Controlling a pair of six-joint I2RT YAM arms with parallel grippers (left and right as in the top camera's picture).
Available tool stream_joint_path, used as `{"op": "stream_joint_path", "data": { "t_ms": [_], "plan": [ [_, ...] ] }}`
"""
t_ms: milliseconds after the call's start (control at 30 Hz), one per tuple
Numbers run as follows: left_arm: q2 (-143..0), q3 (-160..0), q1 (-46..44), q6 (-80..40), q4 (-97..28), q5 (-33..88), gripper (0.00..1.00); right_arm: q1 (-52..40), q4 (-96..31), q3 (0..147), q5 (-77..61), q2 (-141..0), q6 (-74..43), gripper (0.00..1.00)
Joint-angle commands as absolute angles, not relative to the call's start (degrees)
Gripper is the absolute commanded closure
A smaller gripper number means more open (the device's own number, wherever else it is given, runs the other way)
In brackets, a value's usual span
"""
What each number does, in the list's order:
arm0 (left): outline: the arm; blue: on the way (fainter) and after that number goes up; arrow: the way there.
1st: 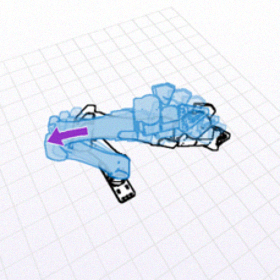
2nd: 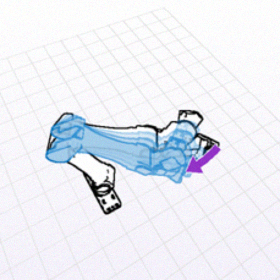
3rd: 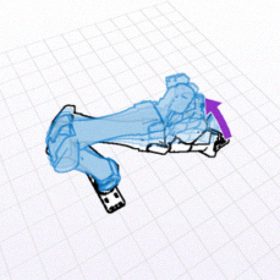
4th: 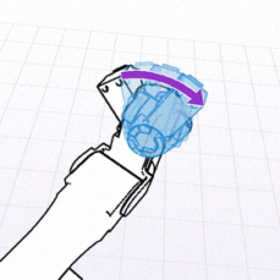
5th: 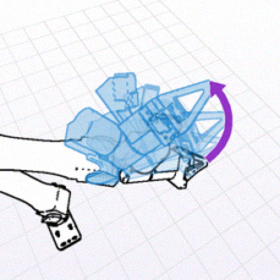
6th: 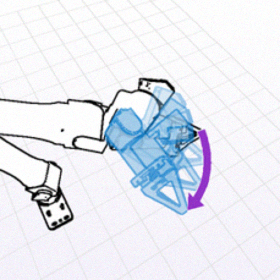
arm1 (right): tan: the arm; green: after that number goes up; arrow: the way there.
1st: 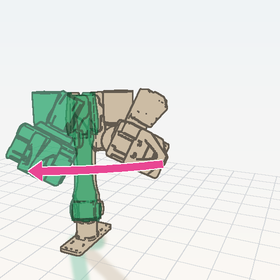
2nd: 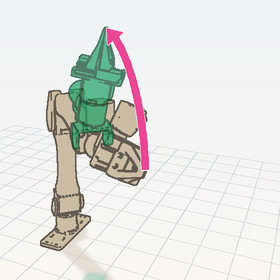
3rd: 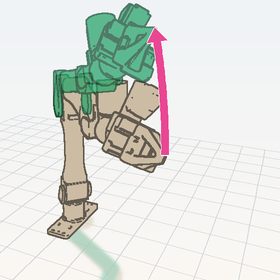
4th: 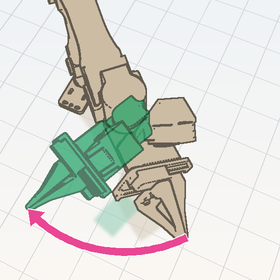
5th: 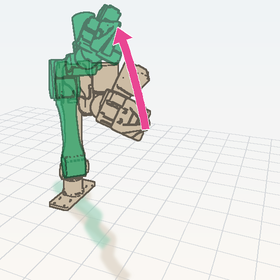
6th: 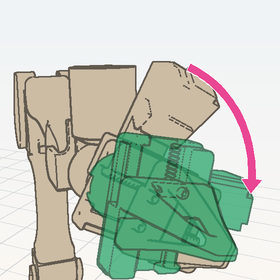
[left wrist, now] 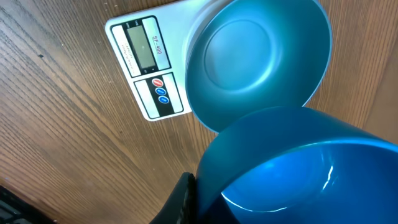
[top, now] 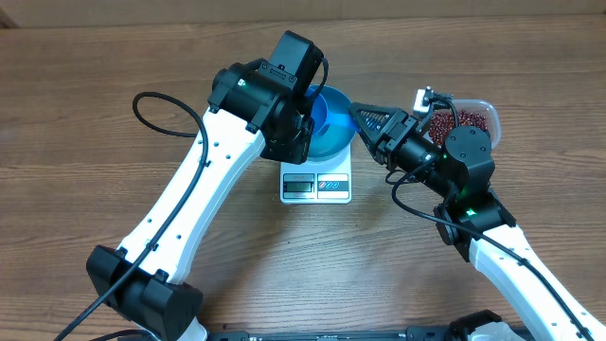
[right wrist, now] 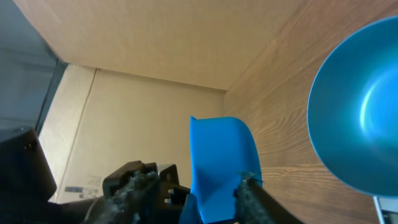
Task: Scoop item into bowl and weigh 150g on scale
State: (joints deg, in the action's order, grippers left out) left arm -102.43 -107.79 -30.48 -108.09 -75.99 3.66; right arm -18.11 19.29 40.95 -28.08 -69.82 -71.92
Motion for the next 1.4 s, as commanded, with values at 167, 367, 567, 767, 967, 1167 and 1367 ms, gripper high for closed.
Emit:
{"op": "stream_joint_path", "data": {
  "t_ms": [167,367,567,767,967,1167,1367],
  "plan": [
    [-101.89,-108.47,-31.03,-108.86,-75.94,2.61,0.96,-18.37,19.66,42.11,-27.70,-69.56,-71.77,0.76],
    [-101.89,-108.47,-32.01,-108.84,-74.78,2.57,0.95,-18.37,19.66,42.11,-27.73,-69.56,-71.77,0.76],
    [-101.89,-108.47,-33.01,-108.86,-74.13,1.89,0.96,-18.37,19.66,42.11,-27.97,-69.58,-71.77,0.76],
    [-101.89,-108.47,-33.04,-108.84,-74.30,1.28,0.96,-18.37,19.66,42.11,-27.88,-69.56,-71.75,0.77],
    [-101.89,-108.47,-33.04,-108.86,-74.26,1.34,0.96,-18.37,19.66,42.09,-27.88,-69.56,-71.55,0.84],
    [-101.89,-108.47,-33.04,-108.86,-74.24,1.32,0.96,-18.37,19.66,42.09,-27.88,-69.56,-71.55,0.89],
    [-101.89,-108.47,-33.04,-108.86,-74.24,1.34,0.96,-18.37,19.66,42.09,-27.90,-69.58,-71.55,0.96]
  ]
}}
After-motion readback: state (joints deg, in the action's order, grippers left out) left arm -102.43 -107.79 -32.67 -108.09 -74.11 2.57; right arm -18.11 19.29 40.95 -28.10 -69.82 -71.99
